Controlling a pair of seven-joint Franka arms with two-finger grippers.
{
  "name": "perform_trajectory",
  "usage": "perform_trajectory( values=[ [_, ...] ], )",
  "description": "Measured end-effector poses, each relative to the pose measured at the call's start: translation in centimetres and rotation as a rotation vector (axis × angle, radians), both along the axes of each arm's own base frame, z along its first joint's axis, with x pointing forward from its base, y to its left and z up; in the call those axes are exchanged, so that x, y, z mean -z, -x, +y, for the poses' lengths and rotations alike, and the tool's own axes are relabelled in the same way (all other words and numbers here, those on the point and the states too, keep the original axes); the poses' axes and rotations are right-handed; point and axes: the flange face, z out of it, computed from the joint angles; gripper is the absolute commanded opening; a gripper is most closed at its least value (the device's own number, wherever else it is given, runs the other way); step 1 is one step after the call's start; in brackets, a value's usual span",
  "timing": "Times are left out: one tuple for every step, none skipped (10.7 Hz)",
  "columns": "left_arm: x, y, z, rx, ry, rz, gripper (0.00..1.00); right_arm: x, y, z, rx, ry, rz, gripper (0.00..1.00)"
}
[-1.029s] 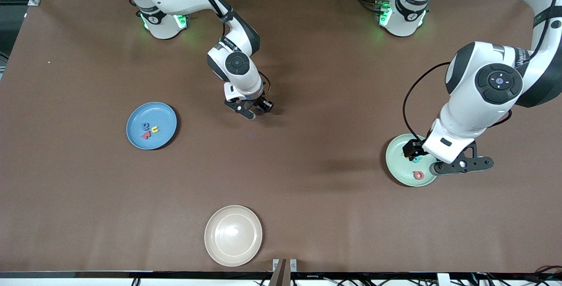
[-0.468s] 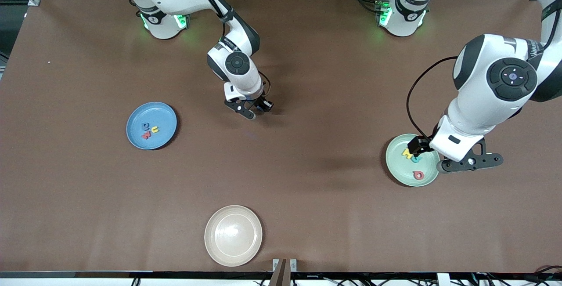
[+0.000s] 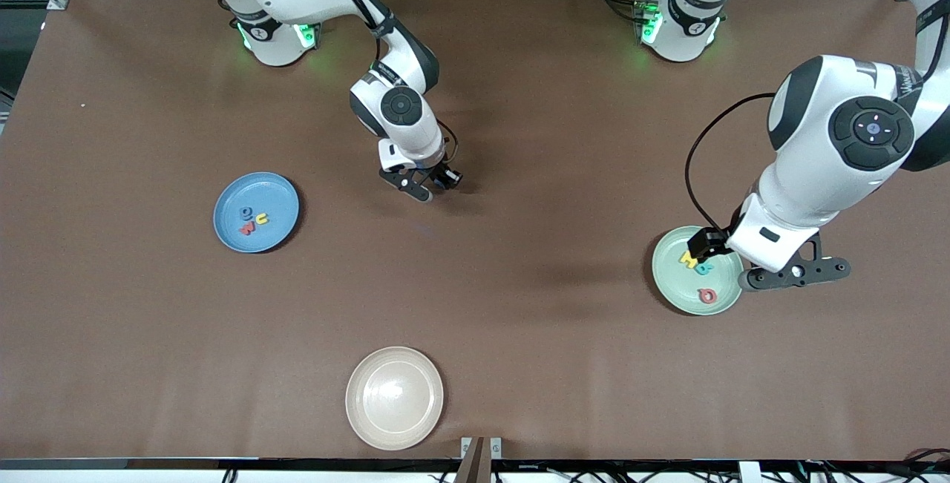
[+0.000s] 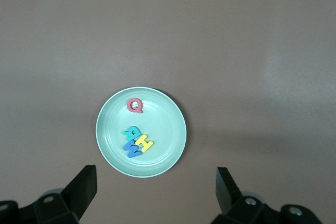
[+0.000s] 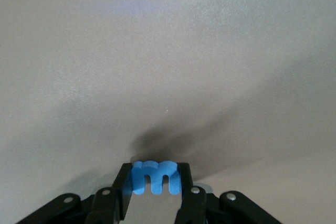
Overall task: Sort upper and lower case letters into plates
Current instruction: 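Lift the blue m with the right gripper while the left gripper withdraws, then drop the m into the blue plate while the left gripper retracts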
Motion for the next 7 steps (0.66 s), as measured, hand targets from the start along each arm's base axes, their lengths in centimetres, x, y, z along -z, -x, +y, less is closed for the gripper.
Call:
perform_trajectory(
  values=[
    [-0.2, 0.0, 0.0, -0.001, 0.003, -0.001, 1.00, -0.7, -0.5, 0.1, -0.010, 0.020, 0.018, 0.00],
    [-0.4, -0.1, 0.0, -0.003, 0.006, -0.004, 1.00, -1.9, -1.5, 0.1, -0.014, 0.035, 0.031, 0.00],
    [-0.6, -0.1, 0.0, -0.004, 0.010, -0.006, 1.00, -3.4, -2.8, -0.1, -0.022, 0.038, 0.032, 0.00],
    [-0.7, -0.1, 0.0, -0.006, 0.012, -0.008, 1.00, -4.9, -4.0, -0.9, -0.040, 0.040, 0.032, 0.00],
    [-0.7, -0.2, 0.1, -0.007, 0.012, -0.008, 1.00, -6.5, -5.3, -2.7, -0.063, 0.052, 0.044, 0.00],
    [-0.9, -0.1, 0.2, -0.009, 0.014, -0.009, 1.00, -8.0, -6.7, -5.1, -0.080, 0.055, 0.068, 0.00],
    [-1.1, -0.1, 0.2, -0.012, 0.019, -0.008, 1.00, -9.7, -8.3, -8.2, -0.100, 0.032, 0.103, 0.00]
  ],
)
